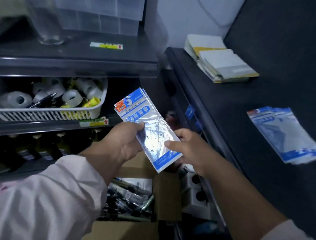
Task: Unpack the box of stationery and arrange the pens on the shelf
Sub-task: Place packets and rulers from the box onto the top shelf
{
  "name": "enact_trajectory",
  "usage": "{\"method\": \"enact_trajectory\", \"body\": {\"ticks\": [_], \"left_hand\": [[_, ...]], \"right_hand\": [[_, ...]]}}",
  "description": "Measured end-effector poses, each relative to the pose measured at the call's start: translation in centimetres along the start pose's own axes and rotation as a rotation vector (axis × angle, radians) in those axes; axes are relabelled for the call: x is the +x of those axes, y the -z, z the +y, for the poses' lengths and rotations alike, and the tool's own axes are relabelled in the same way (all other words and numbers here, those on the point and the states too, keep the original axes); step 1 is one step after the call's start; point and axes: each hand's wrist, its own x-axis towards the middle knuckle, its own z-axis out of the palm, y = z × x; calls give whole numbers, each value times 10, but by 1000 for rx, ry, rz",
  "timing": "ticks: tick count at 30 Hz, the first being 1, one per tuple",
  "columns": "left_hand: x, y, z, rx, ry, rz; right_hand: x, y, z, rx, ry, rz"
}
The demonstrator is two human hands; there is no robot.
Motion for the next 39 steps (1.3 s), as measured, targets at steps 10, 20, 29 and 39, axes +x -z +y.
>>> {"method": "enact_trajectory", "body": {"ticks": [10,20,29,39], "left_hand": [[-10,-133,-7,102,26,-139],[18,-237,-65,581,62,-200],[41,-242,-101,1882,-594,-364],[60,-241,-129,2094,-776,-338]], "right_hand": [[-51,112,-8,118,110,339],[-76,229,38,282,-92,587],[-51,258,66,-10,-141,689],[-48,257,80,-1014,24,658]]}}
